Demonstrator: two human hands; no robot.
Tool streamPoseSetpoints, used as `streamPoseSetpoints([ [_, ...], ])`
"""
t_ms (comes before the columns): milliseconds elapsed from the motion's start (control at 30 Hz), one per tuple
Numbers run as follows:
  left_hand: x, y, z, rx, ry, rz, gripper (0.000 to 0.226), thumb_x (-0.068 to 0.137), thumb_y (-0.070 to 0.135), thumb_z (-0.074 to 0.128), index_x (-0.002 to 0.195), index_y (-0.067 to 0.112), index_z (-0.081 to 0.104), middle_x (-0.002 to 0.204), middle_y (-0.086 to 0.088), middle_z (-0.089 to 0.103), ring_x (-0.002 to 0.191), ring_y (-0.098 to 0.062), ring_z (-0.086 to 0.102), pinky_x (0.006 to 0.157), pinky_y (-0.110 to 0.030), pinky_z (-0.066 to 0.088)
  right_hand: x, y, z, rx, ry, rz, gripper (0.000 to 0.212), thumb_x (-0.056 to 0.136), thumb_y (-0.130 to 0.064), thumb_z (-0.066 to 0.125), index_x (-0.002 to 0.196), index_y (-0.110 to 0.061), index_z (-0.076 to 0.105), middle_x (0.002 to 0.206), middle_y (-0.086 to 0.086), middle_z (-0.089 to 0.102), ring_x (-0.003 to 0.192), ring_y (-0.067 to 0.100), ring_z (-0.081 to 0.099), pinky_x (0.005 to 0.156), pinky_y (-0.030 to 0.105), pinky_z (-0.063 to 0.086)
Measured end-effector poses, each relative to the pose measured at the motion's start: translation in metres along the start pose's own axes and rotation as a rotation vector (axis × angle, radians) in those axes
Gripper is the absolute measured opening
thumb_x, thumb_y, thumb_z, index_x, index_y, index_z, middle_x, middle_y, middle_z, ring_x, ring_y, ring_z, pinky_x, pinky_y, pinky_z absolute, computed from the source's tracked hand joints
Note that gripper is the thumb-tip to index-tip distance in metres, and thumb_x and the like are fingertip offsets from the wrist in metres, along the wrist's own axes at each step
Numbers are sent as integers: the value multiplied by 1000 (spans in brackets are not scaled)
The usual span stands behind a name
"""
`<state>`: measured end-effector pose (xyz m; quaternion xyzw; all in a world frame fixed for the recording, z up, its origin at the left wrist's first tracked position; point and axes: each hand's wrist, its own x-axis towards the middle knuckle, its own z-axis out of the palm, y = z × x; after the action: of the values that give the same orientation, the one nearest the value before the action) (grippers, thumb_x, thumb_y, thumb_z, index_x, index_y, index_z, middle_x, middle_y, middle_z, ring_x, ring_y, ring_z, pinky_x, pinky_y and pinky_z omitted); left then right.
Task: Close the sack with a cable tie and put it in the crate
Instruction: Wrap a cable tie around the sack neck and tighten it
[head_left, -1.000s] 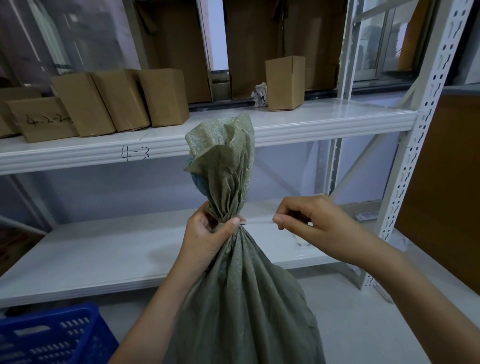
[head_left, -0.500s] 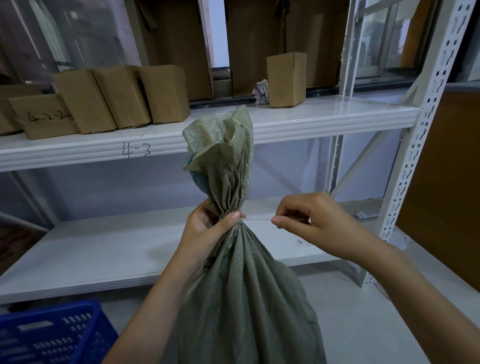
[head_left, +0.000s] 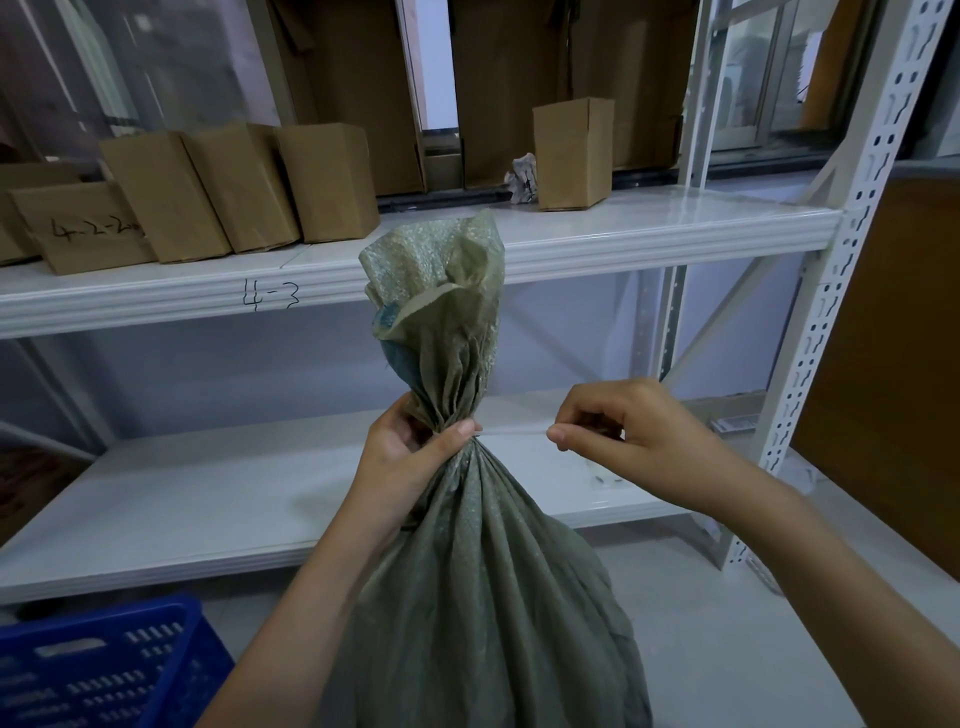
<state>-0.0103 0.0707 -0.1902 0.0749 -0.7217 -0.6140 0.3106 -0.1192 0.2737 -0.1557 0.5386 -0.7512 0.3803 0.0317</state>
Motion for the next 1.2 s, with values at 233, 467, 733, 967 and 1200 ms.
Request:
streamPoseSetpoints([
  [233,-4,3,6,-77,-5,-57,25,90,23,60,100,1,60,79,3,73,79,-16,67,81,-36,52,0,0,4,2,-18,39,19,92,-28,60,78,-17,67,64,-2,61,56,10,48,53,19,37],
  [467,-7,6,11,-190,-1,-130,28,97,26,45,102,1,58,85,-5,72,79,-22,65,84,-43,51,1,1,5,-59,-18,43,19,92,-28,61,78,-17,67,61,-8,58,56,8,49,53,15,36],
  [733,-5,7,6,-369,-79,-191,26,92,15,52,107,-5,56,87,-13,69,78,-27,64,69,-35,56,0,3,4,10,1,47,18,92,-28,61,80,-17,67,69,-4,64,60,15,54,56,25,43],
  [967,-7,3,2,-335,-155,-160,37,73,10,64,107,0,55,87,-7,69,82,-19,66,75,-29,55,0,0,5,14,6,25,19,91,-29,61,79,-16,67,76,-5,65,64,21,56,55,13,40],
  [1200,-5,2,1,-323,-133,-153,30,72,9,65,100,4,59,86,-5,71,84,-22,65,80,-31,54,0,-2,-7,92,46,89,40,98,-41,39,84,-16,68,67,-2,60,53,5,51,50,15,37],
])
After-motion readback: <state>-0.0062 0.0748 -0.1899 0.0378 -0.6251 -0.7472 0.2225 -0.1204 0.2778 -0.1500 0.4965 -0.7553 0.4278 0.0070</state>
